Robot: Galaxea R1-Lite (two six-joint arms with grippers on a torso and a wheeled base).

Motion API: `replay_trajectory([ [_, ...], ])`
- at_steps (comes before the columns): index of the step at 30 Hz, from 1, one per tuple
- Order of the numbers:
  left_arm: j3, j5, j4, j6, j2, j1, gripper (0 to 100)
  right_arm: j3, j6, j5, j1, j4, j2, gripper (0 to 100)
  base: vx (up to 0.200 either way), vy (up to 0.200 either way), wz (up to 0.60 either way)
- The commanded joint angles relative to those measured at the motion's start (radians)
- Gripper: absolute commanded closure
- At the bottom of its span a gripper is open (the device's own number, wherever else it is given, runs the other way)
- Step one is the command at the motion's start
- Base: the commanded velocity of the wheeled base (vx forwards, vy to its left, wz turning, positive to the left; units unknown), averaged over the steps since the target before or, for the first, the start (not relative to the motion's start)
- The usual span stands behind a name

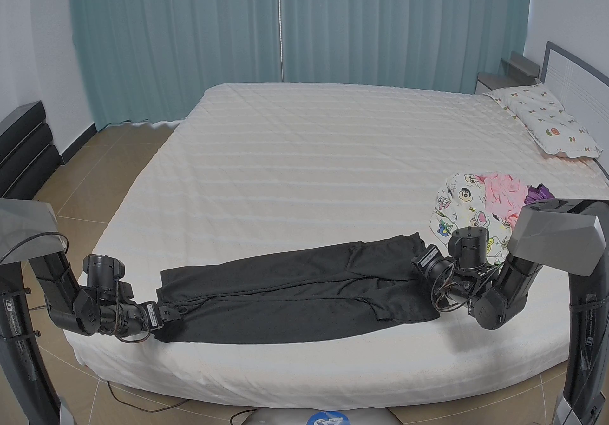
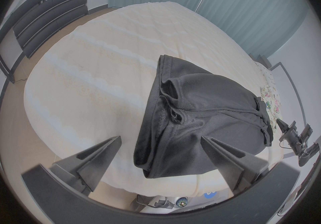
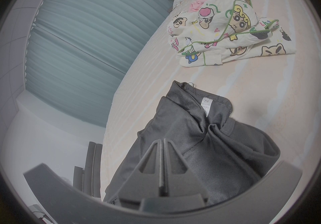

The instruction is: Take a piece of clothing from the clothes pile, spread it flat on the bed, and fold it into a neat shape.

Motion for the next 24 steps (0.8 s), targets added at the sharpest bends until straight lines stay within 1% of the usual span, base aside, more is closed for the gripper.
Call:
replay_trajectory([
  [1,0.004,-0.006,-0.015,-0.009,0.017,0.0,0,0.002,0.0,0.0,0.0,-0.001,-0.001,100,0.0,0.0,0.0],
  [8,-0.004,-0.01,-0.02,-0.051,-0.006,-0.054,0,0.002,0.0,0.001,-0.002,-0.001,-0.002,100,0.0,0.0,0.0],
  [11,-0.044,0.008,-0.03,-0.072,0.003,-0.1,0,0.002,-0.001,0.001,-0.002,-0.001,-0.001,100,0.0,0.0,0.0],
  [14,-0.058,0.031,-0.032,-0.072,0.017,-0.117,0,0.001,-0.001,0.0,-0.002,-0.003,-0.002,100,0.0,0.0,0.0],
  [17,-0.087,0.093,-0.032,-0.072,0.052,-0.131,0,0.001,-0.001,0.001,-0.005,-0.003,-0.008,100,0.0,0.0,0.0],
  [18,-0.096,0.131,-0.032,-0.072,0.069,-0.132,0,0.001,0.0,0.001,-0.007,-0.003,-0.008,100,0.0,0.0,0.0],
  [21,-0.105,0.195,-0.032,-0.069,0.092,-0.134,0,0.001,-0.001,0.001,-0.008,-0.003,-0.01,100,0.0,0.0,0.0],
  [23,-0.107,0.228,-0.03,-0.069,0.095,-0.132,0,0.001,-0.001,0.001,-0.008,-0.003,-0.01,100,0.0,0.0,0.0],
  [24,-0.107,0.228,-0.03,-0.069,0.095,-0.132,0,0.001,-0.001,0.001,-0.008,-0.003,-0.01,100,0.0,0.0,0.0],
])
